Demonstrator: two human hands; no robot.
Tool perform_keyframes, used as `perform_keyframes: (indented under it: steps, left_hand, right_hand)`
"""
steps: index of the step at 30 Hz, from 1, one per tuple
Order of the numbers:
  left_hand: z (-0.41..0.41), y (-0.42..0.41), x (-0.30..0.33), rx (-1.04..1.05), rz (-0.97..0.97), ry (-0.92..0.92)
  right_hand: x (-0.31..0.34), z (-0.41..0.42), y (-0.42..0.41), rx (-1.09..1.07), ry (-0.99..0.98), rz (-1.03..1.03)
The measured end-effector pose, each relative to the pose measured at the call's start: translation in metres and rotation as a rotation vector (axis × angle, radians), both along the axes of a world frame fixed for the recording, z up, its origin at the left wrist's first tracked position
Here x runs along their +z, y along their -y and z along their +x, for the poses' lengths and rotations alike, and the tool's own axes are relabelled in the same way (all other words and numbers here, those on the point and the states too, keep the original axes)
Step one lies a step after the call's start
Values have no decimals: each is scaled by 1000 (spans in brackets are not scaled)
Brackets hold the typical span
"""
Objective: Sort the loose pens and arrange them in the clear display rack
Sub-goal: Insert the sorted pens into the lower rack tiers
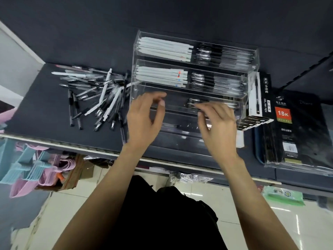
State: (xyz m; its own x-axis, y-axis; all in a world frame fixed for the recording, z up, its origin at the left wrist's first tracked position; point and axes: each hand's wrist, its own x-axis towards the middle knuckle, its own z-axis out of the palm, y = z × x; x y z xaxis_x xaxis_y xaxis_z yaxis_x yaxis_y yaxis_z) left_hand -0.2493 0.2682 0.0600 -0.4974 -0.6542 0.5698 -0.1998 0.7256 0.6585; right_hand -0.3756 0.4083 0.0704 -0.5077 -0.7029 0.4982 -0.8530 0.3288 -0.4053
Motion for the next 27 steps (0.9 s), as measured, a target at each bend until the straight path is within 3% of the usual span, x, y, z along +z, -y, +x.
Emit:
perform_keyframes:
  steps: [2,5,10,13,16,22,27]
  left_hand:
    - [36,7,0,84,-18,-102]
    - [97,33,-8,209,80,-88]
    - [193,120,-43,348,296,450]
    - [215,171,-57,385,484,590]
    - [204,210,-66,340,528,652]
    - [175,241,-84,251,464,840]
    - [179,258,-88,165,511,882]
  right_hand:
    - [1,34,18,96,67,-40]
    - [-5,85,53,272,158,25]
    - [-29,151,121,358,338,406]
    - [-39,175,160,178,204,709]
    - [-50,188,181,-67,131,884]
    - [-66,200,199,-223,119,963]
    - [-72,197,205,-298,359,799]
